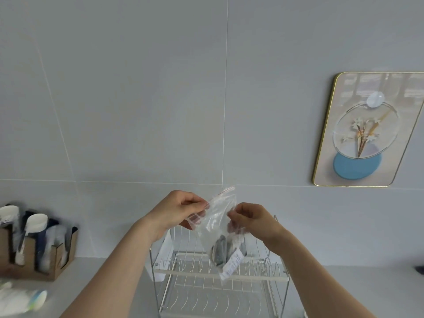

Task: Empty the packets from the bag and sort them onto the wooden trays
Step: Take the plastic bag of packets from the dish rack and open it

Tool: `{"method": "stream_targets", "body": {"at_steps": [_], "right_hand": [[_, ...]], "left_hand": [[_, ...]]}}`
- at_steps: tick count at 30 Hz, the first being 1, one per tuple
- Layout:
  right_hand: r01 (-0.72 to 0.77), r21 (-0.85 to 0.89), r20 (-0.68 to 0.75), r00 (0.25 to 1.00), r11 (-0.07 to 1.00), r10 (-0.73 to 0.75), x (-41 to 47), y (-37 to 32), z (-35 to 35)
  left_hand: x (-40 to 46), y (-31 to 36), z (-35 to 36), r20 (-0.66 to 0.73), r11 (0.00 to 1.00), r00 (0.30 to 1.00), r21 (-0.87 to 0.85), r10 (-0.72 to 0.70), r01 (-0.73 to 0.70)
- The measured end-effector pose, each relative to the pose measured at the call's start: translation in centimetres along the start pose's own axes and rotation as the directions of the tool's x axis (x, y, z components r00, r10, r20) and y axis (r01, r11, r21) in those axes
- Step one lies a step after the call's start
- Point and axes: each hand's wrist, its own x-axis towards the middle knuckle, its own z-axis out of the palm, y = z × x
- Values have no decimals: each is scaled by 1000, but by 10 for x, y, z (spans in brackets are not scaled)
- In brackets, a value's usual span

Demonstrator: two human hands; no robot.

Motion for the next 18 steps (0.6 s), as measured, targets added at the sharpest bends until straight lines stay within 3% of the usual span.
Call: {"method": "stream_targets", "body": {"at_steps": [4, 8, 14, 18], "right_hand": [[-95, -49, -111, 990, 994, 89, -18, 22, 0], [-142, 104, -237, 958, 984, 164, -52, 32, 0], [-283, 263, -65, 949, 922, 310, -115, 40, 24], [-334, 356, -82, 919, 873, 385, -136, 62, 38]], "left_hand": [[-25, -13, 22, 67, 997, 997, -65, -28, 33], [-48, -32, 53, 61, 985, 996, -155, -62, 71], [-76, -68, 108, 7, 962, 992, -243, -130, 127], [-89, -93, 142, 16, 950, 986, -265, -167, 165]]}}
